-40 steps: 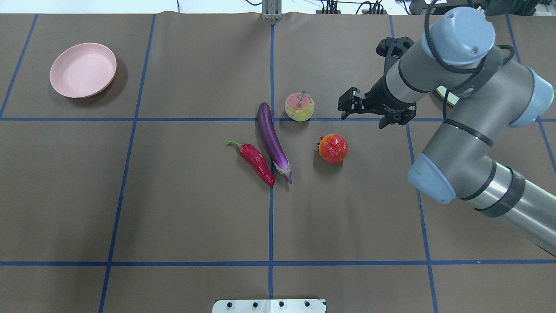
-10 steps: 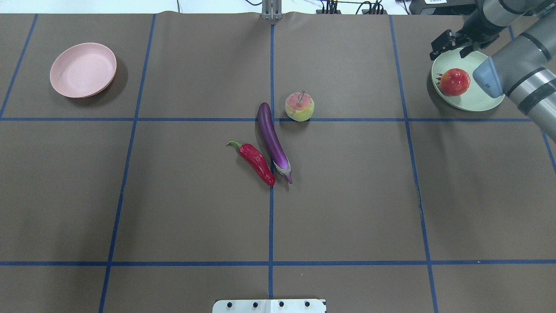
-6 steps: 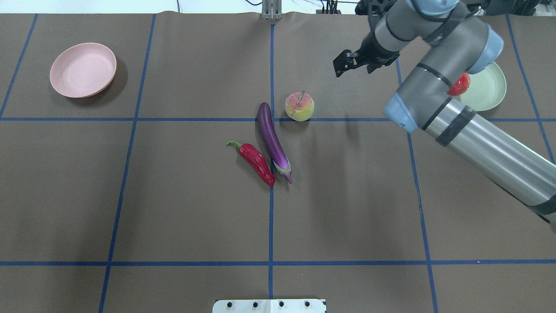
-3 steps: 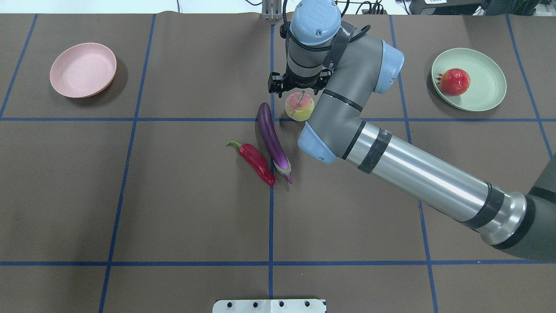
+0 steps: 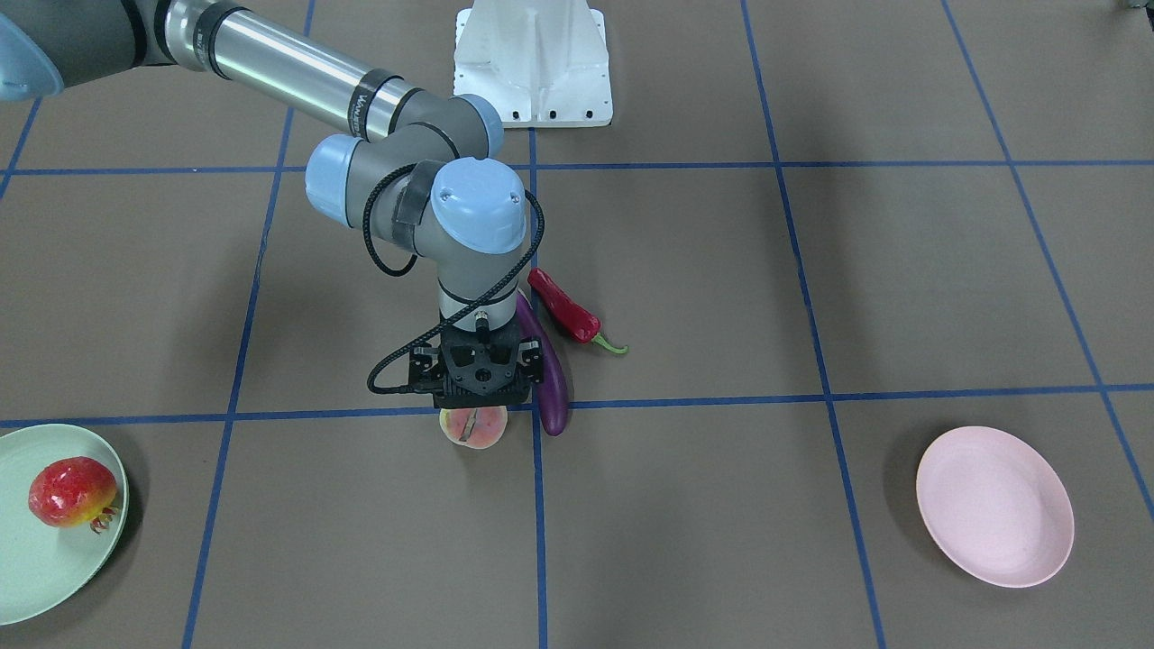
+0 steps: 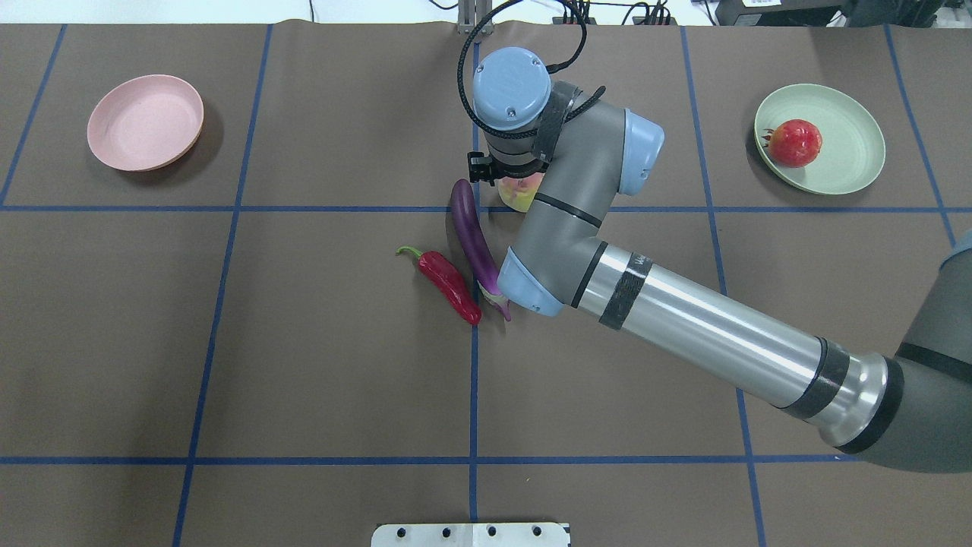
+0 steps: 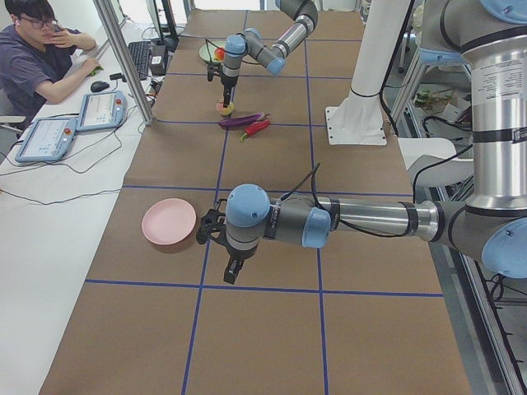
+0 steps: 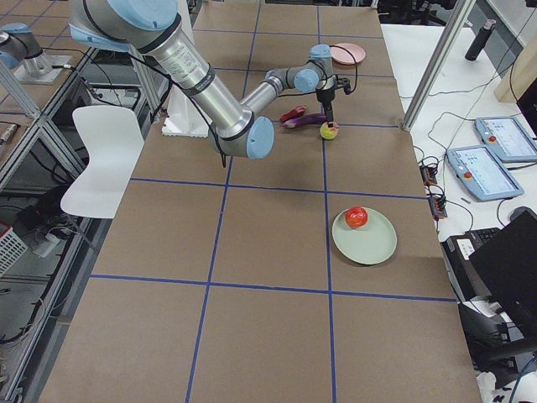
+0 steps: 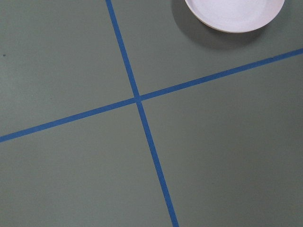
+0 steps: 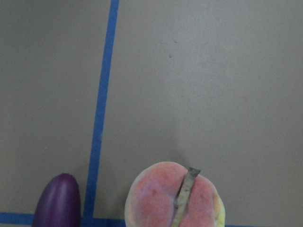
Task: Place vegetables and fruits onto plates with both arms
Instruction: 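Close the right gripper on the peach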
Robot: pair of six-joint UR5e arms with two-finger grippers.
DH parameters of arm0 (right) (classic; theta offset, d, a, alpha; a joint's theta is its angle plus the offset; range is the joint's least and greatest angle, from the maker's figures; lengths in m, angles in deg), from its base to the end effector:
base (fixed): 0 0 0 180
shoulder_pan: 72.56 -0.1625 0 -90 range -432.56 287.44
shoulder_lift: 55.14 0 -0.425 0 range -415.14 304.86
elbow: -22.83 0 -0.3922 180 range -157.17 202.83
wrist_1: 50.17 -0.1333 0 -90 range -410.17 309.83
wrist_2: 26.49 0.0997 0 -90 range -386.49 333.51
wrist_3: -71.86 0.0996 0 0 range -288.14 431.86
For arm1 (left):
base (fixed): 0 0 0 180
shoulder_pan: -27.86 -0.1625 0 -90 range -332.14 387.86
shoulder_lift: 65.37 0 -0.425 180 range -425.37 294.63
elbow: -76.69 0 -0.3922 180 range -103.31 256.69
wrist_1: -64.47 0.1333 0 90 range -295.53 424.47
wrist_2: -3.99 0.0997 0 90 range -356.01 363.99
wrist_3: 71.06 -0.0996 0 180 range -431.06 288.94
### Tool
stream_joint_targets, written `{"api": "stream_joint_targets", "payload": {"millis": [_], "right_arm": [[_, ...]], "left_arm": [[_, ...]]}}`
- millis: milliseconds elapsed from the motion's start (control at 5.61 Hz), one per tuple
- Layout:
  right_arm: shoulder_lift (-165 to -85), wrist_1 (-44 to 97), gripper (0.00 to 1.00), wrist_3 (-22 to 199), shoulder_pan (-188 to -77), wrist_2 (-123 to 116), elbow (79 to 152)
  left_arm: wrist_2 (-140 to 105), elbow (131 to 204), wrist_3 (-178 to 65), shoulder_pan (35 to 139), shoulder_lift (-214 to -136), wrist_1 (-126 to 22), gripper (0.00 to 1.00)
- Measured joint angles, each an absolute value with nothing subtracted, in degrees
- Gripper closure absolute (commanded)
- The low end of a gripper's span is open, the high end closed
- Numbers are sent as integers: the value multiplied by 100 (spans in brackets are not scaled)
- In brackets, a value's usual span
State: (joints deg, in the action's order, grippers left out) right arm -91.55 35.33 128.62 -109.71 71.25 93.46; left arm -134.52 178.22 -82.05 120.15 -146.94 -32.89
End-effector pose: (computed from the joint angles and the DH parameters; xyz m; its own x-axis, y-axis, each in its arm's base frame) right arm -0.5699 -0.5822 0.2088 0.8113 -0.0667 0.5808 -0.1035 0.9614 0.2550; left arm -0.0762 -0.4366 0.6085 0.6626 0.2947 -0.6885 -0.0887 0.9437 0.3186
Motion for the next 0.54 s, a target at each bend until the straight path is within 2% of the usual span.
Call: {"api": "stream_joint_targets", "payload": {"millis": [535], "right_arm": [[-9113, 3381, 1, 12842, -10959, 6898, 9043]], "left_arm": [[-13452, 17866, -8202, 12015, -14700, -3291, 0]]}}
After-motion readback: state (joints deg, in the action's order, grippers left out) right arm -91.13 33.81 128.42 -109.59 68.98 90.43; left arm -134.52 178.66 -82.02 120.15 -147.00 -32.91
